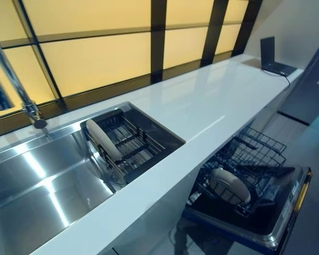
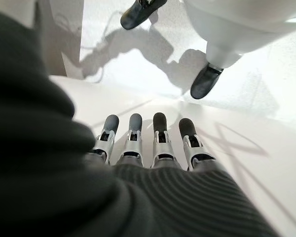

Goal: Take plates into dishwasher

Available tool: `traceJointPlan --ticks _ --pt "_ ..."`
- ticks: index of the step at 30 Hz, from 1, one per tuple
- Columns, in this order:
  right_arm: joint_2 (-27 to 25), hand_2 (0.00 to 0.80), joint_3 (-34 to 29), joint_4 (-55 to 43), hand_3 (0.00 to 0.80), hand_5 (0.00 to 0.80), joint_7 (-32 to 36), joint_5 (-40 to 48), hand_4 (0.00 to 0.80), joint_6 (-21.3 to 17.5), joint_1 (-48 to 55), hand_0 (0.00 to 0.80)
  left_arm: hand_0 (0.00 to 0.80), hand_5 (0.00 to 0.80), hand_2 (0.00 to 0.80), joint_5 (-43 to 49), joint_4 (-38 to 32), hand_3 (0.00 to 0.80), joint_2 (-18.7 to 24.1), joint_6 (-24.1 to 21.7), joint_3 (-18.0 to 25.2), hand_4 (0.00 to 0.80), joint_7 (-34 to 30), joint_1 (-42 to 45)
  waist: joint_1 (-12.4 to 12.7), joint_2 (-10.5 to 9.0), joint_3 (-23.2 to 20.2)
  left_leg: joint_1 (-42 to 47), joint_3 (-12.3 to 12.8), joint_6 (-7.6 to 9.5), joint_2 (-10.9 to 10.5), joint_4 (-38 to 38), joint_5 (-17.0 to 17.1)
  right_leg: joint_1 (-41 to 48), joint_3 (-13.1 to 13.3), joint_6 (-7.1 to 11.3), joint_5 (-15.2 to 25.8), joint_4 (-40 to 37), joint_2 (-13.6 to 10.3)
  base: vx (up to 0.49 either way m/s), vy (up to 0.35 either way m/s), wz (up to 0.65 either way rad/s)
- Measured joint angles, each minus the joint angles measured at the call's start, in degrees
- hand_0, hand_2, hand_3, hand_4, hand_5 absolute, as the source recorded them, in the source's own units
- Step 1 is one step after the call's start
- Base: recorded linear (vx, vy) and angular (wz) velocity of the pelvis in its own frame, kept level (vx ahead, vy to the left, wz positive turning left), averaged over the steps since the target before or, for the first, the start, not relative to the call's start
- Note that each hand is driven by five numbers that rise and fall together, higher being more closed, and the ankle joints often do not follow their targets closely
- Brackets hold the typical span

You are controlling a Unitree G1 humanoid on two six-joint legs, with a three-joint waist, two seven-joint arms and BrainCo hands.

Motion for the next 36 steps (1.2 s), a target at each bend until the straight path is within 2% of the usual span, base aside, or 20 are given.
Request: traceJointPlan --ticks 5,10,15,17,19,22,24,26,28,29,30,33,36 --pt "4.81 0.0 3.66 -2.68 0.0 0.0 0.02 2.69 0.0 -0.83 -4.33 0.0 0.0 0.0 0.0 0.0 0.63 0.0 0.82 0.15 0.1 0.0 0.05 2.17 2.11 -0.6 -2.47 0.19 -1.62 0.7 -1.37 -0.02 -0.23 1.22 -1.53 0.87 -0.31 0.03 -1.24 0.077 0.143 0.19" --pt "12.87 0.0 5.01 -4.13 0.0 0.0 -0.1 2.94 0.0 -0.01 -5.68 0.0 0.0 0.0 0.0 -0.02 1.92 0.0 1.7 0.95 2.29 0.0 0.02 3.39 4.09 -1.97 -3.93 0.01 -3.33 1.8 -2.79 0.01 -0.33 1.85 -2.52 1.65 -0.39 0.4 -2.63 0.061 0.132 0.19" --pt "19.71 0.0 6.0 -4.15 0.0 0.0 -0.16 4.07 0.0 2.98 -5.72 0.0 0.0 0.0 0.0 -0.01 2.69 0.0 2.41 1.32 2.79 0.0 0.04 3.26 6.69 -2.86 -4.23 -0.15 -6.24 3.12 -4.68 0.01 -0.29 2.47 -3.1 3.19 -1.51 2.77 -4.89 0.04 0.128 0.31" --pt "22.56 0.0 6.03 -4.06 0.0 0.0 -0.64 6.19 0.0 4.55 -5.72 0.0 0.0 0.0 0.0 0.0 2.93 0.0 2.54 1.32 3.29 0.0 0.06 3.28 7.31 -3.22 -4.1 -0.61 -7.07 3.77 -5.46 0.01 -0.4 2.43 -3.14 3.97 -2.22 4.3 -6.08 0.06 0.112 0.35" --pt "25.46 0.0 6.04 -4.01 0.0 0.0 -0.78 8.6 0.0 6.59 -5.62 0.0 0.0 0.0 0.0 0.01 3.03 0.0 3.38 1.33 3.96 0.0 0.06 2.95 7.39 -4.23 -3.93 -1.12 -9.11 4.53 -6.7 0.03 0.09 1.71 -3.08 4.89 -3.38 6.65 -7.58 0.072 0.091 0.46" --pt "29.28 0.0 6.02 -3.65 0.0 0.0 -1.32 13.08 0.0 8.26 -5.25 0.0 0.0 0.0 0.0 0.05 4.15 0.0 3.98 1.39 4.47 0.0 0.11 2.63 8.23 -3.59 -3.39 -1.65 -11.06 4.98 -6.06 -0.01 0.4 -0.01 -3.02 4.85 -3.26 12.25 -7.78 0.059 0.028 0.37" --pt "30.9 0.0 5.92 -3.66 0.0 0.0 -1.66 16.36 0.0 8.75 -5.03 0.0 0.0 0.0 0.0 0.06 4.14 0.0 4.46 1.55 4.7 0.0 0.22 2.63 8.36 -2.88 -2.93 -1.78 -12.71 5.21 -5.11 0.04 0.57 -0.9 -2.15 4.75 -2.87 15.29 -7.11 0.07 -0.022 0.52" --pt "31.76 0.0 5.92 -3.73 0.0 0.0 -1.94 18.98 0.0 9.12 -5.02 0.0 0.0 0.0 0.0 0.1 4.18 0.0 4.72 1.84 5.01 0.0 0.34 2.65 8.37 -2.66 -2.8 -1.85 -14.37 5.61 -4.73 0.19 0.97 -0.7 -0.07 4.77 -4.22 14.39 -5.53 0.053 -0.031 0.47" --pt "32.08 0.0 5.81 -4.06 0.0 0.0 -2.06 22.04 0.0 9.23 -5.12 0.0 0.0 0.0 0.0 0.11 4.18 0.0 4.86 1.89 5.63 0.0 0.65 2.56 8.34 -2.76 -2.86 -2.82 -16.67 5.36 -4.43 0.31 1.55 0.28 3.83 4.41 -6.14 8.52 -1.1 0.015 -0.084 0.54" --pt "32.18 0.0 5.67 -4.01 0.0 0.0 -2.35 23.28 0.0 9.25 -5.11 0.0 0.0 0.0 0.0 0.1 4.17 0.0 4.76 1.88 5.89 0.0 0.72 2.58 8.31 -3.31 -3.17 -3.36 -17.64 4.81 -5.17 0.28 1.86 0.59 5.2 4.31 -6.03 5.29 0.43 -0.035 -0.113 0.83" --pt "32.43 0.0 5.47 -3.63 0.0 0.0 -2.84 24.61 0.0 9.15 -4.9 0.0 0.0 0.0 0.0 0.09 4.36 0.0 4.19 1.95 6.1 0.0 1.19 2.49 7.6 -3.89 -3.4 -3.84 -19.57 4.12 -6.48 0.3 2.32 1.95 6.41 0.48 -4.63 2.88 1.29 -0.111 -0.16 0.81" --pt "34.34 0.0 4.87 -2.87 0.0 0.0 -4.88 27.48 0.0 9.21 -4.68 0.0 0.0 0.0 0.0 0.06 4.18 0.0 3.22 2.36 6.12 0.0 1.88 2.37 7.63 -2.08 -2.83 -4.71 -19.81 3.2 -6.03 0.35 2.83 2.18 6.16 -0.5 -3.9 1.78 2.46 -0.087 -0.133 0.29" --pt "34.84 0.0 4.24 -2.8 0.0 0.0 -6.91 29.85 0.0 9.26 -4.1 0.0 0.0 0.0 0.0 0.05 3.76 0.0 2.95 2.34 6.15 0.0 1.92 2.06 8.03 -1.71 -2.6 -5.07 -20.47 2.71 -5.78 0.31 2.86 2.99 4.96 -0.59 -3.76 0.16 2.92 0.014 -0.066 0.13"
